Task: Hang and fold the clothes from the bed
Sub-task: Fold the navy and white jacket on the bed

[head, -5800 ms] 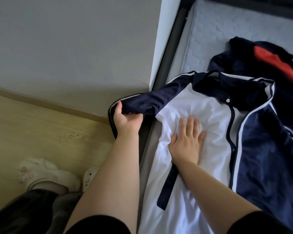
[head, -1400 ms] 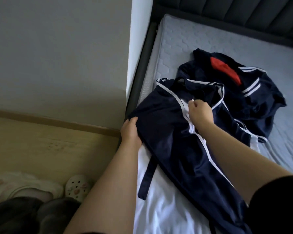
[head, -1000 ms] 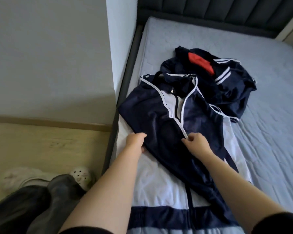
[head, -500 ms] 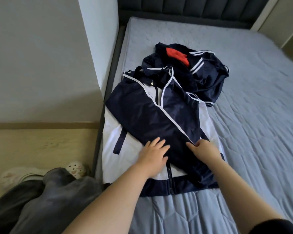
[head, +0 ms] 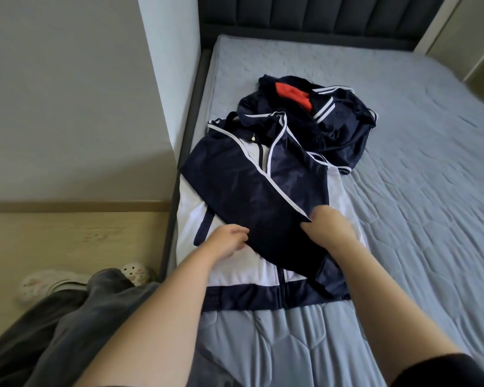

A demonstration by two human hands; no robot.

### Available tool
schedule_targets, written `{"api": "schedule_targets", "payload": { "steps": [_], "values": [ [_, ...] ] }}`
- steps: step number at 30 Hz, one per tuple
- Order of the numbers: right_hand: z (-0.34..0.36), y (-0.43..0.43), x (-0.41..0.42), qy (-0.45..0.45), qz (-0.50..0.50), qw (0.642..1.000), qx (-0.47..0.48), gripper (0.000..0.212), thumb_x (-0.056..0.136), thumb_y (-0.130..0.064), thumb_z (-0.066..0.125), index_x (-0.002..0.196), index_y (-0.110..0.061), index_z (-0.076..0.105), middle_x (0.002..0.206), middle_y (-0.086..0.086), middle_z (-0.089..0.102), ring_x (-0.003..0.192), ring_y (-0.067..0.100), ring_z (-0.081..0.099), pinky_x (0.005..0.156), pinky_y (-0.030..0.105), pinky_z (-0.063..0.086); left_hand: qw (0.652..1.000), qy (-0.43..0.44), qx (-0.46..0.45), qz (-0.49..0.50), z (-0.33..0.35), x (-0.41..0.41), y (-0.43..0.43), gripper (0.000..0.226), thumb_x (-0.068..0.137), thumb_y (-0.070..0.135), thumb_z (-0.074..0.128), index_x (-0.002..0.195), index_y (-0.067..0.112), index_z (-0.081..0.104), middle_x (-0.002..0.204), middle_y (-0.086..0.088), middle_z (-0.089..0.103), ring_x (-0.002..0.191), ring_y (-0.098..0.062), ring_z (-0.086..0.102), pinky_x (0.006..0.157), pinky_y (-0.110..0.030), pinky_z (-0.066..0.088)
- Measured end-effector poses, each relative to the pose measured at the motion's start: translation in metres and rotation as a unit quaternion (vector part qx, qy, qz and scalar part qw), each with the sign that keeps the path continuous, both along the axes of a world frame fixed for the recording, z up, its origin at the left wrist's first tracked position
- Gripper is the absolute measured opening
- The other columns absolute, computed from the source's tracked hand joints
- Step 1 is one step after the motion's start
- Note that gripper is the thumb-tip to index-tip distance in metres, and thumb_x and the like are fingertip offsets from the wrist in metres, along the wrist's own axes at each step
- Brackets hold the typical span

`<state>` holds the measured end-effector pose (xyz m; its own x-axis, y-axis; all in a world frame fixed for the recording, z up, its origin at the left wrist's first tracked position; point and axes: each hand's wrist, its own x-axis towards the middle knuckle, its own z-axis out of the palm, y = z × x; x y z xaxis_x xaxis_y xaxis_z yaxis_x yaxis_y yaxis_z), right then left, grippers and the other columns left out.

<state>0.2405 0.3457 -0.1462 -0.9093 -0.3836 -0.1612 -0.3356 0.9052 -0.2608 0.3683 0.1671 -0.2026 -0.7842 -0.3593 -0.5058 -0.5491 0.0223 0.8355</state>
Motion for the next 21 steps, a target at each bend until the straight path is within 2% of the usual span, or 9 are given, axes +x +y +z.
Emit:
{"api": "schedule_targets", "payload": {
  "steps": [2, 4, 5, 8, 10, 12, 15, 18, 21],
  "values": [
    [0.012, -0.020, 0.014, -0.164, 0.030, 0.966, -0.199, 0.023, 0.086, -0.033, 0.066, 0.080, -0.012, 0.058, 0.071, 0.001, 0.061, 0.064, 0.017, 0.062, 0.051, 0.024, 0.043, 0.994, -0.044, 0.092, 0.050, 0.007, 0.008, -0.021, 0.021, 0.092, 0.035, 0.055, 0.106, 0.023, 0.065, 0.105, 0.001, 0.070, 0.089, -0.014, 0.067, 0.069, -0.026, 0.047],
    [0.016, -0.035, 0.028, -0.383, 0.024, 0.841, -0.382, 0.024, 0.093, -0.035, 0.058, 0.095, -0.011, 0.062, 0.079, 0.009, 0.070, 0.067, 0.018, 0.070, 0.050, 0.025, 0.051, 0.983, -0.054, 0.154, 0.090, 0.007, 0.014, -0.036, 0.034, 0.095, 0.046, 0.047, 0.103, 0.017, 0.063, 0.096, -0.003, 0.069, 0.080, -0.019, 0.066, 0.066, -0.028, 0.048],
    [0.012, -0.039, 0.030, -0.419, 0.001, 0.801, -0.427, 0.026, 0.096, -0.033, 0.053, 0.101, -0.009, 0.060, 0.084, 0.012, 0.071, 0.072, 0.022, 0.072, 0.054, 0.027, 0.054, 0.977, -0.049, 0.182, 0.102, 0.007, 0.016, -0.040, 0.039, 0.095, 0.051, 0.044, 0.099, 0.016, 0.062, 0.092, -0.005, 0.067, 0.077, -0.020, 0.064, 0.066, -0.029, 0.048],
    [-0.013, -0.040, 0.028, -0.328, -0.112, 0.832, -0.434, 0.021, 0.096, -0.022, 0.049, 0.104, -0.005, 0.059, 0.085, 0.012, 0.070, 0.070, 0.022, 0.070, 0.060, 0.028, 0.054, 0.975, -0.066, 0.197, 0.085, 0.003, 0.019, -0.039, 0.050, 0.084, 0.063, 0.055, 0.114, 0.023, 0.060, 0.110, -0.004, 0.064, 0.102, -0.022, 0.063, 0.092, -0.036, 0.050],
    [-0.034, -0.035, 0.029, -0.276, -0.162, 0.857, -0.404, 0.014, 0.094, -0.018, 0.048, 0.094, -0.009, 0.059, 0.082, 0.009, 0.065, 0.064, 0.018, 0.062, 0.058, 0.028, 0.047, 0.989, -0.090, 0.108, 0.036, -0.001, 0.021, -0.033, 0.053, 0.079, 0.053, 0.068, 0.119, 0.020, 0.059, 0.121, -0.004, 0.062, 0.114, -0.024, 0.058, 0.103, -0.041, 0.043],
    [-0.053, -0.030, 0.035, -0.276, -0.173, 0.870, -0.369, 0.015, 0.093, -0.017, 0.048, 0.083, -0.013, 0.058, 0.078, 0.006, 0.060, 0.062, 0.017, 0.057, 0.055, 0.027, 0.042, 0.995, -0.096, -0.010, -0.011, -0.002, 0.022, -0.030, 0.034, 0.081, 0.029, 0.072, 0.111, 0.014, 0.063, 0.116, -0.007, 0.064, 0.108, -0.025, 0.060, 0.101, -0.039, 0.044],
    [-0.071, -0.033, 0.049, -0.308, -0.145, 0.877, -0.340, 0.021, 0.093, -0.019, 0.050, 0.075, -0.015, 0.059, 0.073, 0.005, 0.060, 0.060, 0.016, 0.057, 0.056, 0.028, 0.044, 0.987, -0.124, -0.090, -0.045, 0.001, 0.021, -0.029, 0.007, 0.083, 0.007, 0.061, 0.089, 0.009, 0.058, 0.098, -0.010, 0.062, 0.092, -0.027, 0.058, 0.083, -0.032, 0.047],
    [-0.076, -0.044, 0.057, -0.296, -0.140, 0.882, -0.339, 0.018, 0.091, -0.024, 0.060, 0.075, -0.017, 0.066, 0.073, 0.004, 0.064, 0.063, 0.017, 0.057, 0.063, 0.034, 0.048, 0.974, -0.163, -0.123, -0.094, 0.005, 0.022, -0.030, 0.014, 0.084, 0.002, 0.058, 0.098, 0.002, 0.057, 0.103, -0.014, 0.055, 0.095, -0.029, 0.053, 0.080, -0.033, 0.042],
    [-0.078, -0.054, 0.061, -0.355, -0.156, 0.843, -0.372, 0.017, 0.090, -0.012, 0.062, 0.074, -0.008, 0.065, 0.074, 0.014, 0.062, 0.067, 0.024, 0.056, 0.069, 0.039, 0.051, 0.949, -0.218, -0.174, -0.146, 0.006, 0.026, -0.041, 0.028, 0.086, 0.002, 0.057, 0.113, 0.000, 0.055, 0.114, -0.016, 0.055, 0.098, -0.030, 0.052, 0.080, -0.033, 0.042]
  ]
}}
